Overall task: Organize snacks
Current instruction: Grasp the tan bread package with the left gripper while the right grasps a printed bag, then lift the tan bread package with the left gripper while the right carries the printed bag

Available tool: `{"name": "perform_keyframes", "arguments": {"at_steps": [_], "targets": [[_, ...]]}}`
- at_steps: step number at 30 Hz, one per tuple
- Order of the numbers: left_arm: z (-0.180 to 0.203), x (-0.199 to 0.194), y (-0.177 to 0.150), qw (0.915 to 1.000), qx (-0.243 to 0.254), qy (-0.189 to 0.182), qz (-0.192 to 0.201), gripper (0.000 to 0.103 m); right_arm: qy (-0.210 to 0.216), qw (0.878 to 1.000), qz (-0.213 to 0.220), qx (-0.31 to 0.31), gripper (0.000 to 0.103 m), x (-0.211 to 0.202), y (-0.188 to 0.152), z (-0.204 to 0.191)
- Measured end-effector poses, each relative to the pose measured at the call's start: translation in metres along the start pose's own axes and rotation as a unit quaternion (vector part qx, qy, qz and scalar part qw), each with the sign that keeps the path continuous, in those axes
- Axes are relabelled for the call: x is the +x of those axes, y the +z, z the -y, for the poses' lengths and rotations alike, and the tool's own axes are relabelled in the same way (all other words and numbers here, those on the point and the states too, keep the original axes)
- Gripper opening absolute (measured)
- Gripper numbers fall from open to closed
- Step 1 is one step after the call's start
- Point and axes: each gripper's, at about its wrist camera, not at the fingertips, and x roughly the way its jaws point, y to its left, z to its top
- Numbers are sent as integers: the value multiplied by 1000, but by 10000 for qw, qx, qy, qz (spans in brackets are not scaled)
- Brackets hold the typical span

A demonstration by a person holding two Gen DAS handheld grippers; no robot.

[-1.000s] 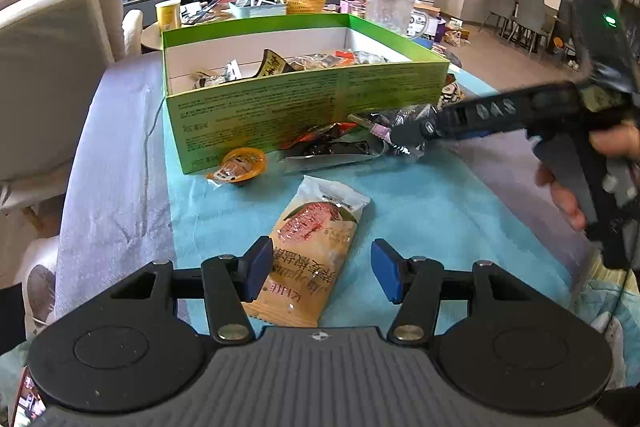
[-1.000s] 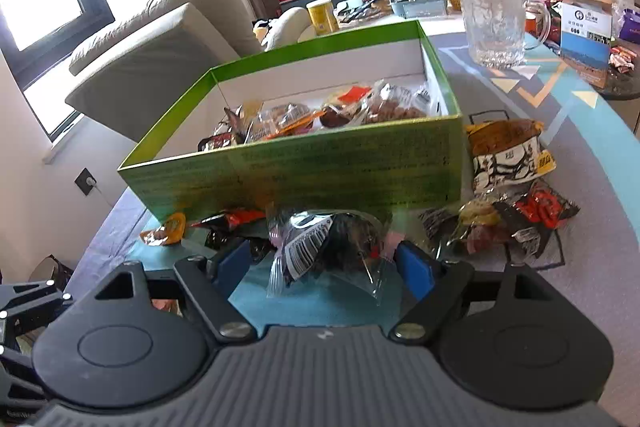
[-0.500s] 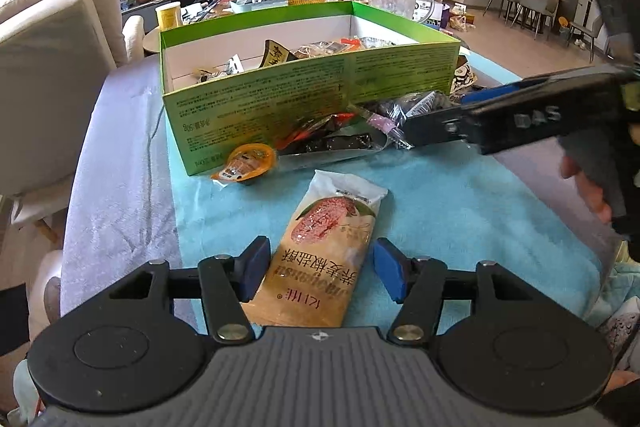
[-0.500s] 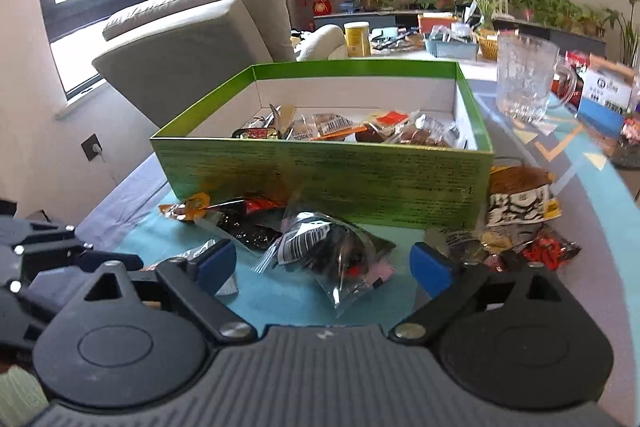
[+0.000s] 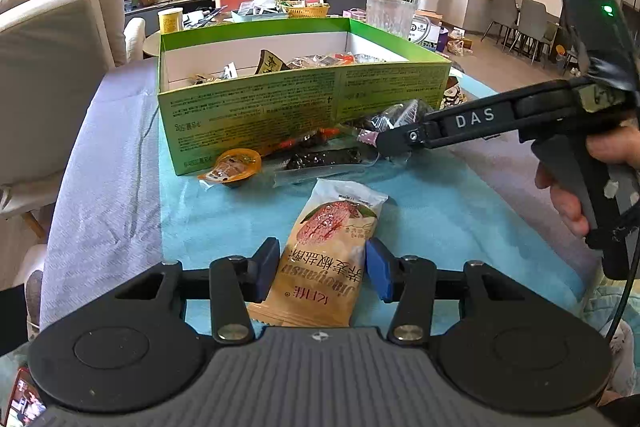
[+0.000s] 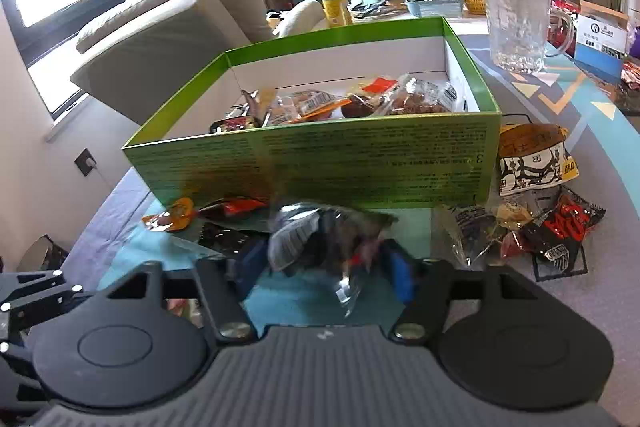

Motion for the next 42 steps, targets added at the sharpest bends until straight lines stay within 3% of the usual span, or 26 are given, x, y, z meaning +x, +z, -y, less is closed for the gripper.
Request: {"name": "perform_keyframes", "arguments": {"at_steps": [10,20,23,26,31,37,42], "targets": [[-1,-10,8,9998,-43,-13,198,41,50,9994,347,-71,50,-26,5,-1],[-1,-9,7,9999,-65,-14,152,41,-83,9999,39,-97,50,-22,-1,8],[-1,-5,6,10000,-75,-42,-8,41,-200,9996,128,-178,51,-23,-9,8],[-2,1,3,9998,-121,-72,-124,43,-450,9970,376,-505,51,-25,-18,1],[0,3,3,9998,-34,-12,-194,49,-624,9911,101,-1170,51,-12,-21,-7],[4,4,2,9998,104,40,-181,50,-690,9912,324,-1079,51,-4,-19,0],[0,5,3,9998,7,-30,-181,50,-421,9967,243,-649,51,5,-18,15]]}}
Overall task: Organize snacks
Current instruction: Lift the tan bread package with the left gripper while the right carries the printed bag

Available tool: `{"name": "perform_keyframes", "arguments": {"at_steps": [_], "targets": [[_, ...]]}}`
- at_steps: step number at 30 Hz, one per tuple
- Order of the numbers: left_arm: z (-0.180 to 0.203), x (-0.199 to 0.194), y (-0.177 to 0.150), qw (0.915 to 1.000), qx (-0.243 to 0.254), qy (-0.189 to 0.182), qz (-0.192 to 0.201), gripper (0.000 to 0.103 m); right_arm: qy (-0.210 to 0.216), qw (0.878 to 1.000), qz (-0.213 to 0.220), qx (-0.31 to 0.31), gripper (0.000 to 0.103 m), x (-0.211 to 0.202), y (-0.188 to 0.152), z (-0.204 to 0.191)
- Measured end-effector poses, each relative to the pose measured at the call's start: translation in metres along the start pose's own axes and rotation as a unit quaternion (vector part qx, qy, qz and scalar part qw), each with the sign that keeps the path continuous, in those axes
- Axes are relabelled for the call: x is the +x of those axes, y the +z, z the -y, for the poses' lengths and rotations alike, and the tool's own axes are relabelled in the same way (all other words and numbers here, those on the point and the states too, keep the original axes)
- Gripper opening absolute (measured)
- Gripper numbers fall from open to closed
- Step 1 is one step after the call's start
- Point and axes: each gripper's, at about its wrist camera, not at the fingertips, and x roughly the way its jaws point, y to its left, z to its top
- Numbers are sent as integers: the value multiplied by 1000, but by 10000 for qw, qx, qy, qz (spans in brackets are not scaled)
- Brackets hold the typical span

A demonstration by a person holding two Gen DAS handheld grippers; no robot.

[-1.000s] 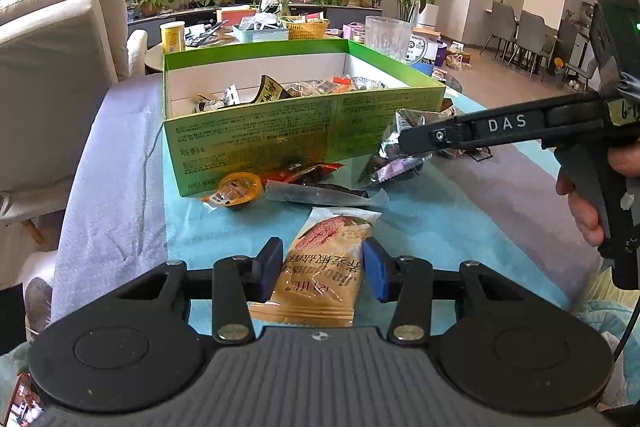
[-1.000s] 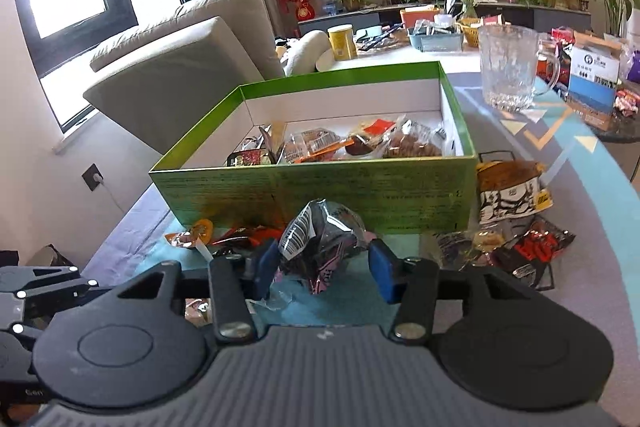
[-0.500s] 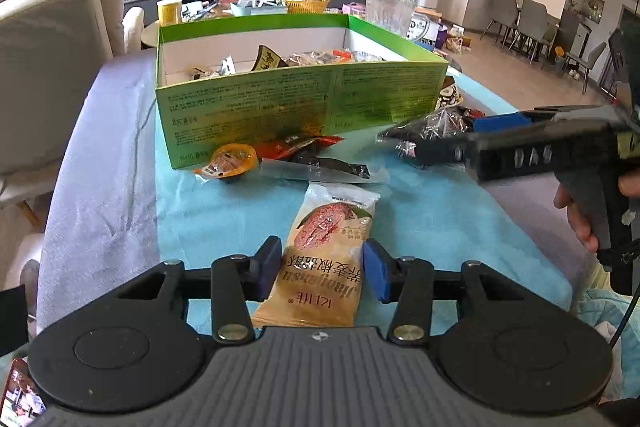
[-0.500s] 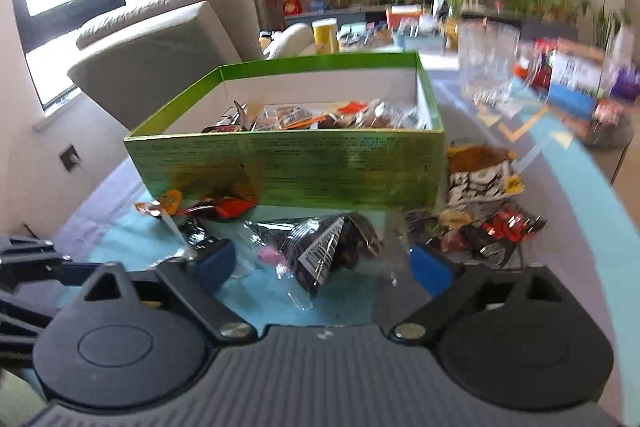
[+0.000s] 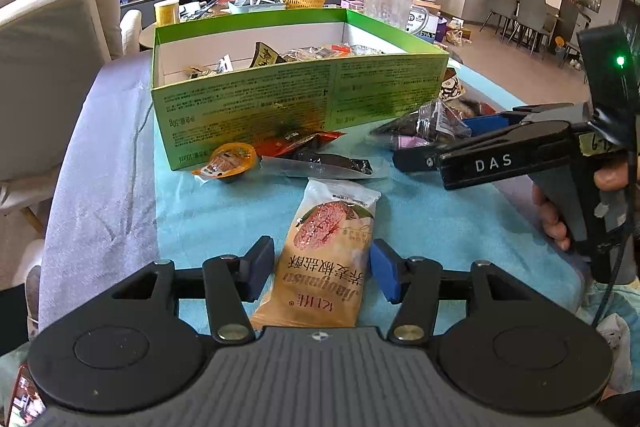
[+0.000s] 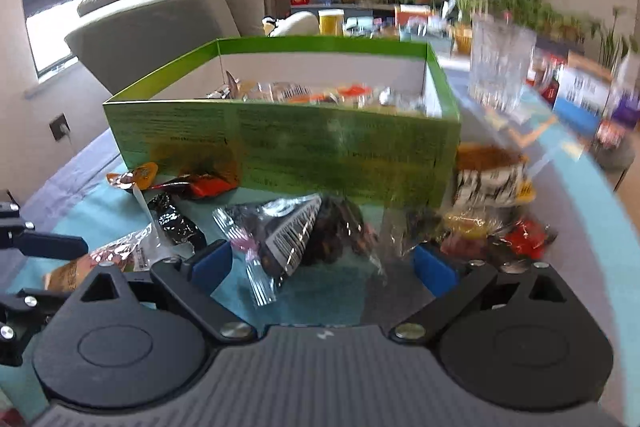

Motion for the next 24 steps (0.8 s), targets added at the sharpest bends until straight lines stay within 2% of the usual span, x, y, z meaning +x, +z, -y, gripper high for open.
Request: {"name": "perform_keyframes", "arguments": {"at_steps": [4,10,13,15,16,20,24], "targets": [[-1,0,0,10000,-16,-10,3,51,126,9998,-43,162,51,1,2,4],[0,0,0,10000,17,25,11,51,-117,9993,-230,-281,51,7,4,-11],[1,-1,-1,10000,15,38,13,51,-10,9998,-190,-47,51,3,7,-8],[1,-1,-1,10000,11,27,3,48,96,9997,-180,-154,51,1,8,-11],[1,-1,-1,10000,-8,20,9,44,83,9994,-188,-260,51,0,7,-14],[3,-5,-2,9999,-81,-53,54,41,-109,9977,-139,-650,50,-7,5,-23],[7,-12,-1,9998,-20,-84,181,40,-166,9983,34,-564,50,-25,5,-23]]}}
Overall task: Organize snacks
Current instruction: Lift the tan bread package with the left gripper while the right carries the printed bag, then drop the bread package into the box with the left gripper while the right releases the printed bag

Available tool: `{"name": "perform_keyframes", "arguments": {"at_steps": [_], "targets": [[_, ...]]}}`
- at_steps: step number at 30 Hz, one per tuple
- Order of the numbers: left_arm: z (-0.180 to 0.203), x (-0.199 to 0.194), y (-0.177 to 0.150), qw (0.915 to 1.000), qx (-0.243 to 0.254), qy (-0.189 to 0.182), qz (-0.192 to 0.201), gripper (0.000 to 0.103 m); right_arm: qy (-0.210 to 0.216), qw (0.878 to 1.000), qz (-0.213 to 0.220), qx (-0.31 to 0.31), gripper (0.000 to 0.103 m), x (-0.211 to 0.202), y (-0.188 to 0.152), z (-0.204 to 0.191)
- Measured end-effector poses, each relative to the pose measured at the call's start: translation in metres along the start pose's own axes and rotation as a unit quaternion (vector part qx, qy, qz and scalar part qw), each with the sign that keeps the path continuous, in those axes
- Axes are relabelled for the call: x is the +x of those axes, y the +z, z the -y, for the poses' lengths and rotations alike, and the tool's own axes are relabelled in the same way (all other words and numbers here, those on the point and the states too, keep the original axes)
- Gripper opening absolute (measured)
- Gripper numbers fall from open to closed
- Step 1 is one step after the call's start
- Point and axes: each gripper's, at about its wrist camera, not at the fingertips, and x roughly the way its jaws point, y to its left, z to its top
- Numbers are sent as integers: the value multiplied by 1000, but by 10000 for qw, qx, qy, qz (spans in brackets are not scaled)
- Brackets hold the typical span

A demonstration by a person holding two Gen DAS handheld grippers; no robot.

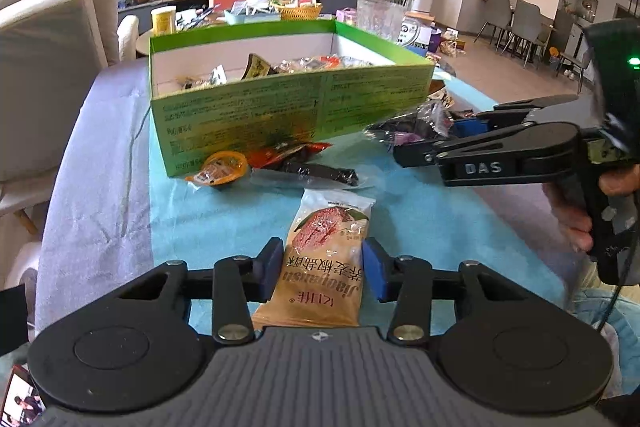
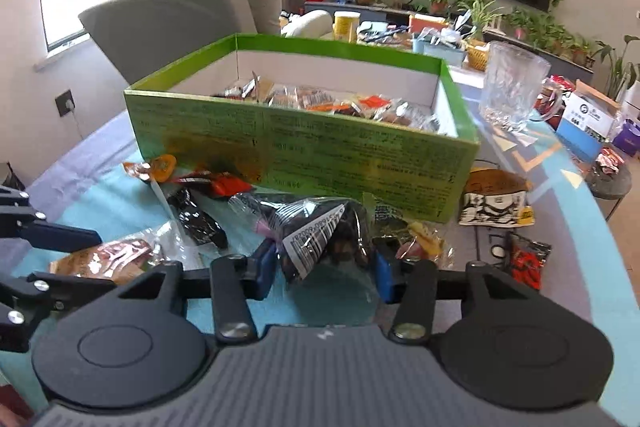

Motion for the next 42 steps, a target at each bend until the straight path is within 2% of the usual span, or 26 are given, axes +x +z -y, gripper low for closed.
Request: {"name": "perform_keyframes", "arguments": {"at_steps": [8,15,19,22,28,31,34,42], "targets": [[-2,-17,10,9993,-33,91,366,40,132,9990,414,72,50,-32,12,0],[-7,-31,22,9974,-98,268,666,40,92,9950,810,579,50,-39,28,15],[-11,-41,38,9945,-140,276,1004,40,-102,9929,1051,546,50,-42,41,17],[-13,-42,53,9919,-120,397,1203,40,-91,9921,1079,626,50,-36,50,20],[-22,-16,90,9830,-362,867,1574,40,-76,9901,1049,929,50,-15,67,23],[-25,7,101,9813,-552,1044,1522,40,-98,9895,979,1057,50,-4,71,25],[-31,27,107,9823,-810,954,1391,40,-94,9893,920,1132,50,7,74,26],[-47,47,123,9815,-888,980,1384,40,-116,9912,794,1056,50,33,88,24]]}}
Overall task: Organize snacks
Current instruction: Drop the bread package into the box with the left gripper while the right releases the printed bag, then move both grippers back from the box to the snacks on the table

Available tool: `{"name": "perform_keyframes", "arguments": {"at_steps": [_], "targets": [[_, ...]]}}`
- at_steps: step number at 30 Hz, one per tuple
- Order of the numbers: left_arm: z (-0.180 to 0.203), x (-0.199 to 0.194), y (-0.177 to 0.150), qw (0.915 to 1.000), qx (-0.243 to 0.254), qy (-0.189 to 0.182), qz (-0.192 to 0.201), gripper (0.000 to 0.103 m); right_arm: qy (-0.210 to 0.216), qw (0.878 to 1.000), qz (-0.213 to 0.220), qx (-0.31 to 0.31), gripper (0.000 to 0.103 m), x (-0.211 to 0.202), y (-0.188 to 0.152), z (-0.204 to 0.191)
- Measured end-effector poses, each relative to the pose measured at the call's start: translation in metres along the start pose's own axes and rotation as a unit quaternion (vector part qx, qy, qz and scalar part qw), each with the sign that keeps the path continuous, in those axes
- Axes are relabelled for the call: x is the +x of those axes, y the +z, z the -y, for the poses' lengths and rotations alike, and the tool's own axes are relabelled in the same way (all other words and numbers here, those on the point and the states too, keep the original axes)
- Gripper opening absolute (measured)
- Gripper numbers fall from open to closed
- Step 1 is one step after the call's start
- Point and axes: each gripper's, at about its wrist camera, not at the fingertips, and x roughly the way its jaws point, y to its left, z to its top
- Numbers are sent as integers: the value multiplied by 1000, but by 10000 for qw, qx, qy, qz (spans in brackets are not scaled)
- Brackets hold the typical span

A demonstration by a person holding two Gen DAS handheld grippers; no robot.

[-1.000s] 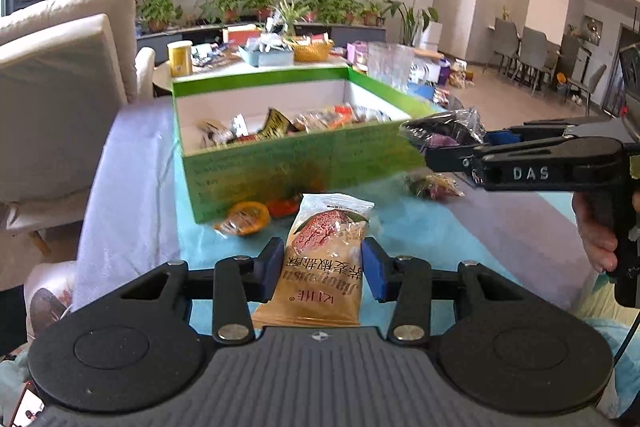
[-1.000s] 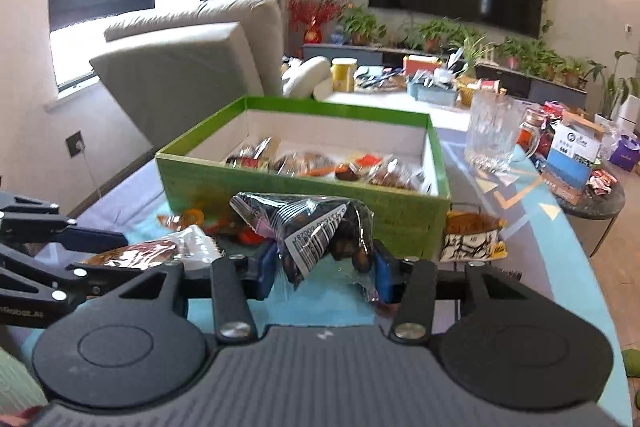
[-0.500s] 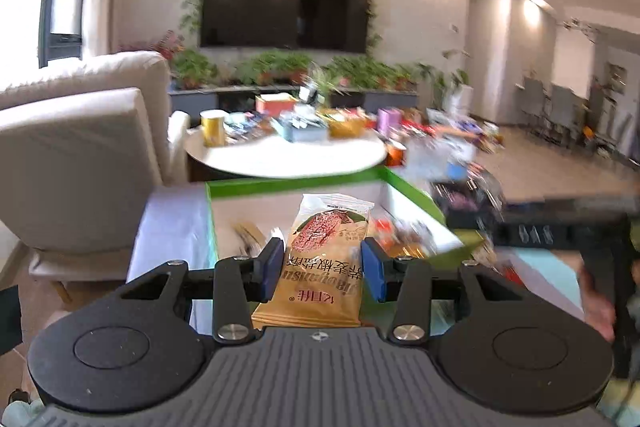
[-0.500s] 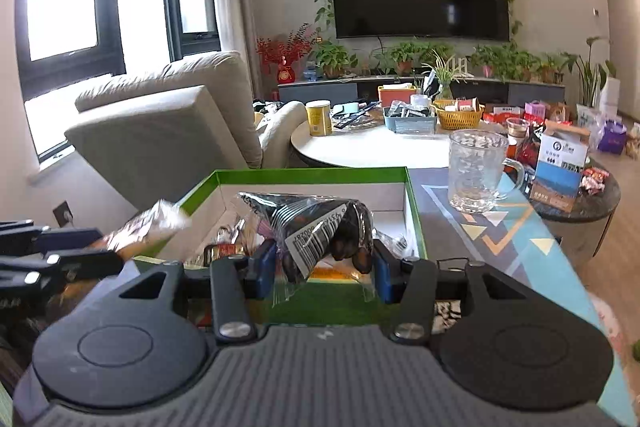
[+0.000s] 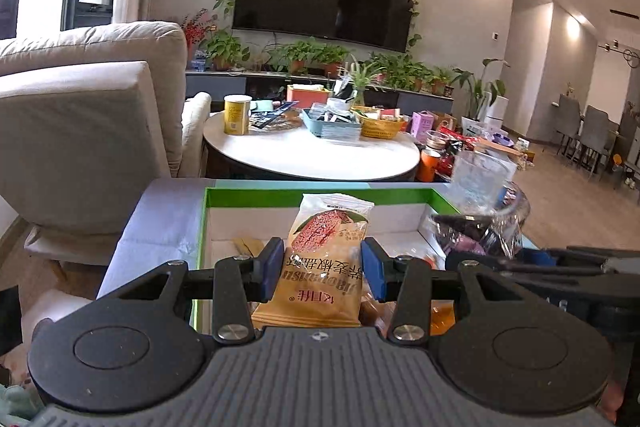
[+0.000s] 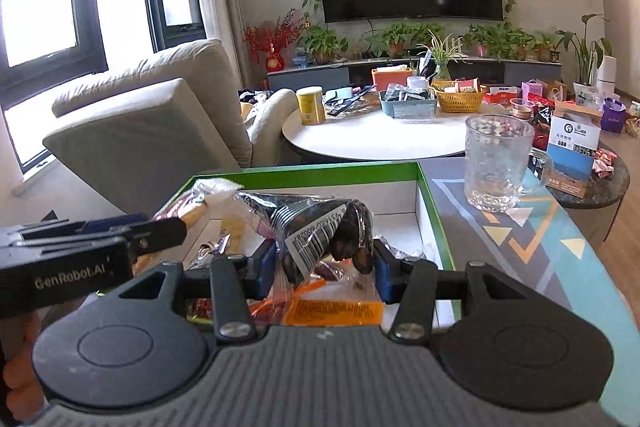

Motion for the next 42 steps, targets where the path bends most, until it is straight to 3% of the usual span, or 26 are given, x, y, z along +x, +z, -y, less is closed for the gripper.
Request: {"name": "perform_keyframes", "arguments": {"at_steps": [10,15,22,31,37,42], "targets": [[-11,37,8,9998,-80,111,-166,41,65,9997,-189,120,50,37,9,-2],[-14,47,1,9986,-196,163,-459,52,-95,9994,-126,315,51,41,2,-1],[-23,24,1,9989,-212,124,-397,56,-21,9994,-99,337,51,18,0,1],[-28,-32,-8,9997,-99,-81,-228,56,35,9999,130,-95,51,-26,-13,-7],[-27,-60,-39,9980,345,-232,-486,56,50,9999,62,-76,51,-51,-29,-1],[-28,-49,-62,9950,483,-154,-864,56,142,9999,-46,-51,51,-64,-42,-2]]}}
